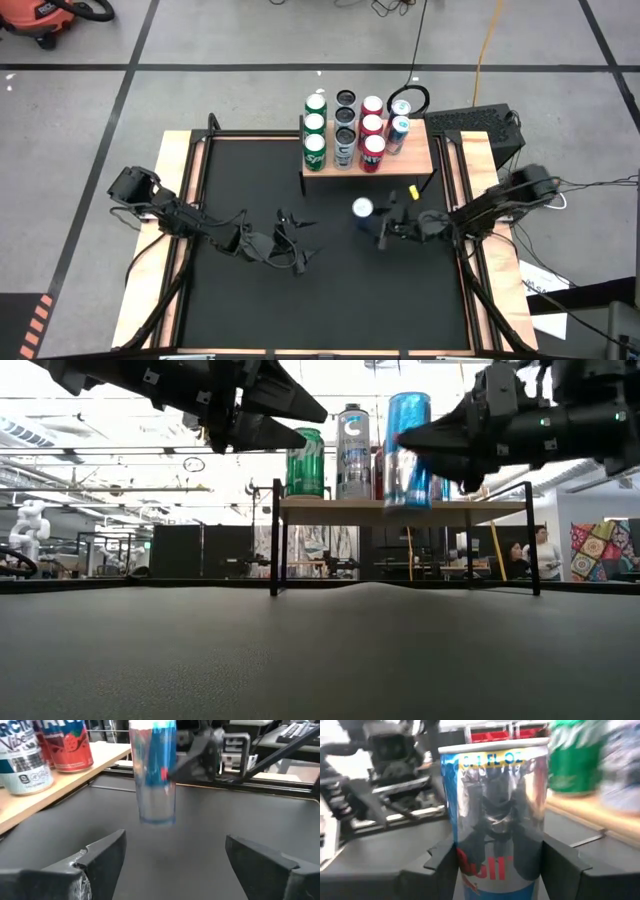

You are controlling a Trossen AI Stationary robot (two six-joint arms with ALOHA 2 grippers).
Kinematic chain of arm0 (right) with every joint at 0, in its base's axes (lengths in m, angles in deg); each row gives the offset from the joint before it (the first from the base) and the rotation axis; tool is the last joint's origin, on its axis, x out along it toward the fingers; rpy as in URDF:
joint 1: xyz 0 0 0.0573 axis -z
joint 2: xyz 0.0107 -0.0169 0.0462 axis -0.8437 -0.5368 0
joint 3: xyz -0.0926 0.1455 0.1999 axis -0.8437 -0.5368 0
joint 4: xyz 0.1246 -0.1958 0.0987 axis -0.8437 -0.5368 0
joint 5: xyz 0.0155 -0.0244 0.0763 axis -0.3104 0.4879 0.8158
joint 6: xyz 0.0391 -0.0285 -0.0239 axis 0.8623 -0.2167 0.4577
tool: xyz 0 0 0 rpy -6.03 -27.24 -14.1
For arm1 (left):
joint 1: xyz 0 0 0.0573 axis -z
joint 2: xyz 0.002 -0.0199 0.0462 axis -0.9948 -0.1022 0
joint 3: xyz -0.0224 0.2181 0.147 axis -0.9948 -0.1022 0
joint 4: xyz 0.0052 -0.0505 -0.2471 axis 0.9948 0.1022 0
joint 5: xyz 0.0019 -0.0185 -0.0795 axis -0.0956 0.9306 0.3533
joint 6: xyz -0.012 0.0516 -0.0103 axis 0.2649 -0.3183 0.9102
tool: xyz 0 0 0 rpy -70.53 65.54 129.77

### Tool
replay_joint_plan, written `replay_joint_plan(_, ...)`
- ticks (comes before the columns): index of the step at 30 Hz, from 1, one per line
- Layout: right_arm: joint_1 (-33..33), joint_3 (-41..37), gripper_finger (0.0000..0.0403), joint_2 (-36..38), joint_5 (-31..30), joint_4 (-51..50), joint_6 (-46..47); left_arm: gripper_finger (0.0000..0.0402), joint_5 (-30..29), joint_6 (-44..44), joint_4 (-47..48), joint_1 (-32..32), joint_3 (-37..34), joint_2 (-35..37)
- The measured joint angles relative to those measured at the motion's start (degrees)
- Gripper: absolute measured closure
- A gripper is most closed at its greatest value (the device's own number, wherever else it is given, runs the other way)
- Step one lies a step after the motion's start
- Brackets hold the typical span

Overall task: Place canned beverage on shelf
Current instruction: Put the blue soda can on the shelf

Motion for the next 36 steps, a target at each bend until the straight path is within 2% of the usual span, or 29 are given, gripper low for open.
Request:
replay_joint_plan(11,7.02,-1.73,0.0194,26.11,-2.45,-24.51,-4.57,0.0059,0.02,1.0,2.2,-0.6,0.0,0.0)
replay_joint_plan(16,8.39,-1.73,0.0194,34.61,-2.76,-32.76,-5.54,0.0059,0.01,1.1,2.89,-0.44,0.0,-0.02)
replay_joint_plan(22,11.06,-1.73,0.0194,43.91,-7.0,-42.66,-7.26,0.0059,0.02,1.1,2.8,-0.44,0.0,-0.02)
replay_joint_plan(27,15.35,-1.73,0.0194,49.76,-6.99,-46.92,-8.52,0.0059,0.04,1.1,2.7,-0.63,0.0,-0.02)
replay_joint_plan(31,20.09,-1.73,0.0194,51.37,-6.61,-50.16,-8.71,0.0059,0.06,1.08,2.3,-1.02,0.0,-0.02)
replay_joint_plan(36,27.28,-1.73,0.0193,51.05,0.26,-52.44,-6.54,0.0059,0.07,1.04,2.29,-1.69,0.0,-0.02)
